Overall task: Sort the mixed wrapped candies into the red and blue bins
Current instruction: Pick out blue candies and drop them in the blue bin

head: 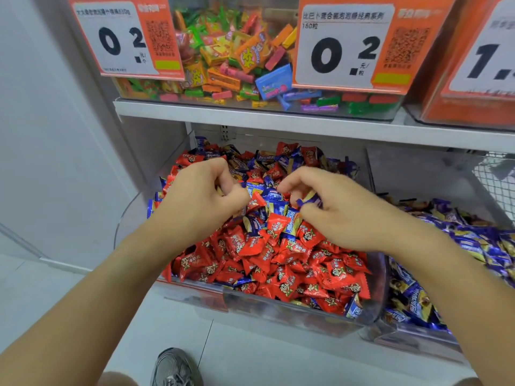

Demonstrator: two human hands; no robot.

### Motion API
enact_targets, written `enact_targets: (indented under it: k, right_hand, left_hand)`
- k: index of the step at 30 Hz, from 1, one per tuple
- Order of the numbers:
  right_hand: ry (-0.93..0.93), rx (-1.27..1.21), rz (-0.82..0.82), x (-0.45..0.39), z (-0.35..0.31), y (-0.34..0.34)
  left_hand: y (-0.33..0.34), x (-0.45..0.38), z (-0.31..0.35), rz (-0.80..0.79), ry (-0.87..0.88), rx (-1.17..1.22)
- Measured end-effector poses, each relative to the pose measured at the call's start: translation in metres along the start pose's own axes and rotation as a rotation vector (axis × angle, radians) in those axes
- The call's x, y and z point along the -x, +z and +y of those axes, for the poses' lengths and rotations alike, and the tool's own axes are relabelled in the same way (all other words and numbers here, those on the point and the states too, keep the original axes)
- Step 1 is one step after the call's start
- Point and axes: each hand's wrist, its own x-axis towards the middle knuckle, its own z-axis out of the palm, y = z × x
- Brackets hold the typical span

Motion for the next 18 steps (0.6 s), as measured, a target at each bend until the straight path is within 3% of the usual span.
enact_targets:
  k: [6, 11, 18]
  right_hand:
    - [0.052, 0.319, -0.157, -0.004, 0.002, 0.007]
    - [-0.003, 0.244, -0.032, -0.004, 0.005, -0.003]
    - [0.021, 0.131, 0.052, -0.007, 0.012, -0.01]
  left_hand:
    - [0.012, -0.001, -0.005, -0.132, -0.027, 0.091]
    - [0.007, -0.002, -0.006, -0.18, 0.023, 0.003]
    - [0.002, 0.002, -0.004, -0.425, 0.146, -0.332]
